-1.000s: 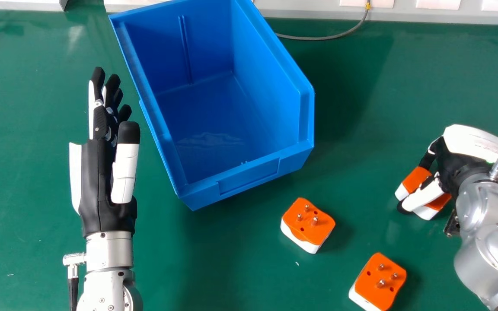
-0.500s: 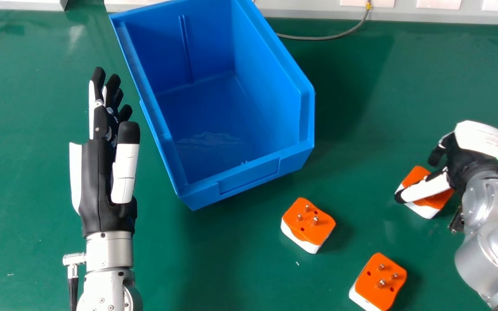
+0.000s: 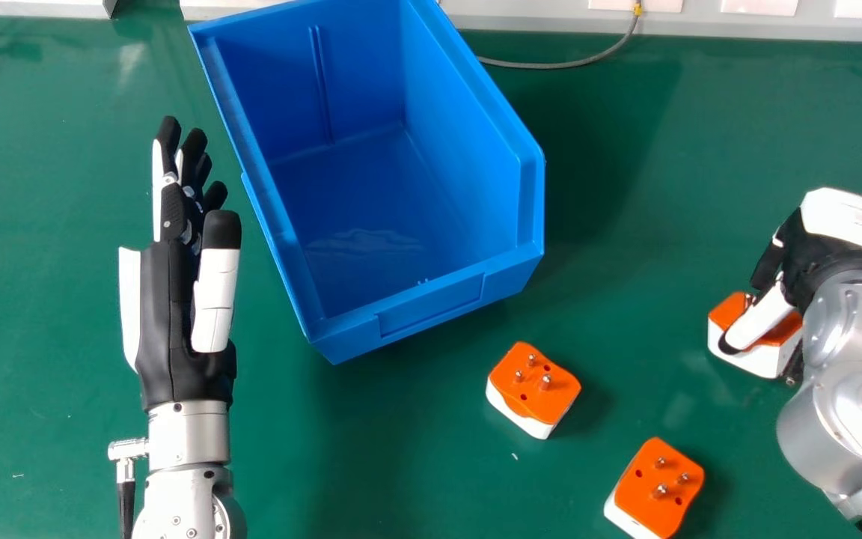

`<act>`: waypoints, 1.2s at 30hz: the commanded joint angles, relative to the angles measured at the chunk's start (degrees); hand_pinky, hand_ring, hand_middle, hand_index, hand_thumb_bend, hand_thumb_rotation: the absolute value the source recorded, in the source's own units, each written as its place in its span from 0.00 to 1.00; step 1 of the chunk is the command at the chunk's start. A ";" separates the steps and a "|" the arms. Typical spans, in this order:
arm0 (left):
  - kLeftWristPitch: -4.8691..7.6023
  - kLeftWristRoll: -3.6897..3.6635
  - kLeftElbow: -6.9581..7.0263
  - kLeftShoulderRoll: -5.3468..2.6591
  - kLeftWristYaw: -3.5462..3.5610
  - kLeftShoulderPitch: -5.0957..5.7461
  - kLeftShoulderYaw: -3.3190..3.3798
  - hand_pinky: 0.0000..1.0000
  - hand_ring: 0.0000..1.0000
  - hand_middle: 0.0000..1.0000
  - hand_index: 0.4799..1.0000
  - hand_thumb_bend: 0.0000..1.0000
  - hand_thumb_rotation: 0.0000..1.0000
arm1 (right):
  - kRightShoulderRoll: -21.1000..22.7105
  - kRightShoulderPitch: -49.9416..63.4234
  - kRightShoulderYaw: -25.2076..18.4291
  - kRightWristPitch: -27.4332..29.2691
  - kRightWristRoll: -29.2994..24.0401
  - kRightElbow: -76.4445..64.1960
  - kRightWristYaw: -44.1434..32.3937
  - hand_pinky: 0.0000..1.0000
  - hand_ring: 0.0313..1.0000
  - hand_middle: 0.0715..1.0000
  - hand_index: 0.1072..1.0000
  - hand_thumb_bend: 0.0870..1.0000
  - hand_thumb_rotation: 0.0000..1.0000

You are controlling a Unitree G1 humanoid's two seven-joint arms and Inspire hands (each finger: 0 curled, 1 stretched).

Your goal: Pick all objects and put in blue box

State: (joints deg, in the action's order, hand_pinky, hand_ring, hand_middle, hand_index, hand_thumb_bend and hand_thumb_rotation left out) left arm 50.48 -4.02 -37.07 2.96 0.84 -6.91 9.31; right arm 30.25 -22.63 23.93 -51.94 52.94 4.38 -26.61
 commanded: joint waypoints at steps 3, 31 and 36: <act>0.95 0.48 0.89 -0.03 0.07 -0.36 -0.21 0.95 0.98 0.97 0.96 0.96 0.91 | 1.60 0.41 -2.01 1.47 0.67 -3.53 2.11 0.24 0.36 0.43 0.47 0.49 0.04; 0.58 1.11 1.44 -0.16 -0.36 -0.38 -0.18 0.95 0.98 0.98 0.97 0.96 0.91 | 1.02 8.29 -8.85 8.12 -1.68 -14.85 9.07 0.22 0.37 0.42 0.45 0.47 0.00; 0.86 0.86 1.20 -0.16 -0.14 -0.37 -0.16 0.95 0.98 0.98 0.97 0.96 0.91 | 1.37 9.33 -9.46 7.63 0.08 -19.37 7.13 0.25 0.37 0.44 0.44 0.47 0.00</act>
State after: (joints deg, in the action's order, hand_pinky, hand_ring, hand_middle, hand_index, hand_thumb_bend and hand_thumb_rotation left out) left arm 50.40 -3.35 -36.77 2.76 0.68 -6.99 9.26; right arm 30.96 -12.78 15.50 -44.43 51.67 -12.15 -19.29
